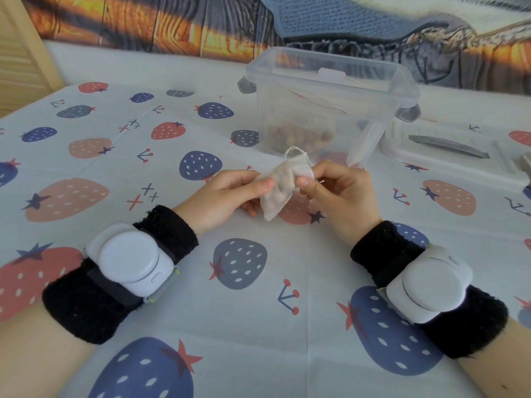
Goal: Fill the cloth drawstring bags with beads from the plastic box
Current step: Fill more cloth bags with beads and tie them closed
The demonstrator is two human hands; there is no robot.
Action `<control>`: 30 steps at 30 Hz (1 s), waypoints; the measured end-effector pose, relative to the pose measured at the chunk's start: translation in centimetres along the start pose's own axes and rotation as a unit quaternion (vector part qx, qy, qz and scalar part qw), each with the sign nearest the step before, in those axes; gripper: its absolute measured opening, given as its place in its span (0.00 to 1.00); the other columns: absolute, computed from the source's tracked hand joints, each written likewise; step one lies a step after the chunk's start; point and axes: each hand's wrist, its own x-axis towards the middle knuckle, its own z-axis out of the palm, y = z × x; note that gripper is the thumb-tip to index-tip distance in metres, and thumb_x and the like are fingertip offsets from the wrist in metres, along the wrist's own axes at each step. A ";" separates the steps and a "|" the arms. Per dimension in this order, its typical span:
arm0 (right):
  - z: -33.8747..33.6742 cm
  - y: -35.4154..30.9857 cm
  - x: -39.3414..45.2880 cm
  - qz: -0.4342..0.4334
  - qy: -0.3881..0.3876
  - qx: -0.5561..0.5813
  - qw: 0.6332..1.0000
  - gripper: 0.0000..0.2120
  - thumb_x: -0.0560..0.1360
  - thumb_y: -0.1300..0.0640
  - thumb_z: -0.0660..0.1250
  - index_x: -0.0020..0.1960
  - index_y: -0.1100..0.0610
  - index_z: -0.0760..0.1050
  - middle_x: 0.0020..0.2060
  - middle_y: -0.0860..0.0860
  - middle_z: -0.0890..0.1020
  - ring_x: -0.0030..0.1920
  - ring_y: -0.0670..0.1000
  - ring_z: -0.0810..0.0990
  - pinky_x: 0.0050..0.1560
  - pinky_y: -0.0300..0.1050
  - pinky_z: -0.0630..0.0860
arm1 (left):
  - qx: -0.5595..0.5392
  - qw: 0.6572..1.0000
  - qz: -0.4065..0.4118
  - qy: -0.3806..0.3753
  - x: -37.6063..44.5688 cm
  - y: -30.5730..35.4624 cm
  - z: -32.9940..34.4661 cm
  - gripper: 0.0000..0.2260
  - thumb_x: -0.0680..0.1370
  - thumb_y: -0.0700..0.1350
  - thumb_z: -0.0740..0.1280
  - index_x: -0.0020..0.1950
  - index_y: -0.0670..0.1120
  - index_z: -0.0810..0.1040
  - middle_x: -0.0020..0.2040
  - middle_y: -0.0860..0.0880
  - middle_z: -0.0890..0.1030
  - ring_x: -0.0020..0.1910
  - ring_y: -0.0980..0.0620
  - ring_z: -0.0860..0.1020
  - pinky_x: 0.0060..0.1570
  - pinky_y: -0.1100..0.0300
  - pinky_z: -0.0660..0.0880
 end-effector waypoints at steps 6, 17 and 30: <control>-0.3 0.2 0.2 0.002 -0.015 0.015 1.000 0.07 0.71 0.60 0.67 0.35 0.55 0.75 0.28 0.43 0.75 0.31 0.44 0.73 0.37 0.35 0.71 | 0.032 0.999 0.009 -0.020 -0.2 0.3 0.2 0.09 0.75 0.48 0.68 0.52 0.45 0.78 0.41 0.56 0.81 0.39 0.61 0.77 0.40 0.68 0.73; -0.2 -0.5 0.3 -0.009 0.062 0.034 0.997 0.04 0.70 0.60 0.67 0.42 0.53 0.79 0.34 0.44 0.81 0.37 0.45 0.77 0.39 0.36 0.74 | 0.066 0.997 0.023 0.034 -0.1 -0.1 -0.3 0.14 0.69 0.39 0.73 0.53 0.46 0.76 0.51 0.47 0.80 0.51 0.56 0.79 0.54 0.68 0.73; -4.0 -5.7 10.0 -0.021 0.068 -0.347 0.935 0.22 0.72 0.74 0.52 0.45 0.55 0.79 0.40 0.51 0.79 0.41 0.47 0.76 0.41 0.32 0.69 | 0.079 0.988 0.085 0.106 0.0 -0.1 -0.6 0.17 0.71 0.33 0.71 0.55 0.48 0.74 0.51 0.50 0.80 0.51 0.56 0.78 0.54 0.66 0.73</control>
